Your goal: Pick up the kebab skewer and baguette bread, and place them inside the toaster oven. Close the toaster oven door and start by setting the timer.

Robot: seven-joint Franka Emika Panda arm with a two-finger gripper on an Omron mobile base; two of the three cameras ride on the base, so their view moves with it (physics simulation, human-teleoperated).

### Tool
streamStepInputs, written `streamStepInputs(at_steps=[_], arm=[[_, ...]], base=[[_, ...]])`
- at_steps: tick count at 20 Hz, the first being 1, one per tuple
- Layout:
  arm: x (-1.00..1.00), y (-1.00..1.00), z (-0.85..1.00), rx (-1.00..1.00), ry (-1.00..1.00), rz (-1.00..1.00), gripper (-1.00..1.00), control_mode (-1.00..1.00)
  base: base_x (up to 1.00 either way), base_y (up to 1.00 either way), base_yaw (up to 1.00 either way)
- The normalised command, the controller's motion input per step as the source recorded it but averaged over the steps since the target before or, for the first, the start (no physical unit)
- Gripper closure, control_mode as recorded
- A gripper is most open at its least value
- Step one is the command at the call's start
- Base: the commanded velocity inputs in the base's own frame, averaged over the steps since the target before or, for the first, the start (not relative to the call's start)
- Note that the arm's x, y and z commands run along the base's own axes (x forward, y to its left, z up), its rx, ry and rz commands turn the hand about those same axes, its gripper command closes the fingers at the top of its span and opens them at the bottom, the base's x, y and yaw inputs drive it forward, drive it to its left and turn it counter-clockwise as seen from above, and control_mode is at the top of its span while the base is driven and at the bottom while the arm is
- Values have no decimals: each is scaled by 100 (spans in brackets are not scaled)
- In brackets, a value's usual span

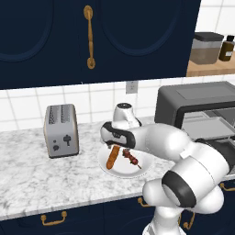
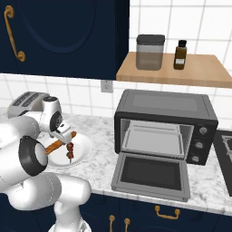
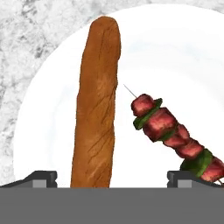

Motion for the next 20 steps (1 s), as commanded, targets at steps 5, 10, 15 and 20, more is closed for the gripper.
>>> streamStepInputs(at_steps=[5,10,15,20], arm=[[24,3,-30,0,0,0,-100,-100],[26,5,-29,0,1,0,-100,-100],[22,10,-26,0,1,0,-100,-100],[1,0,-30,0,2,0,-100,-100]], base=[[0,0,0],[0,0,0],[0,0,0],[0,0,0]])
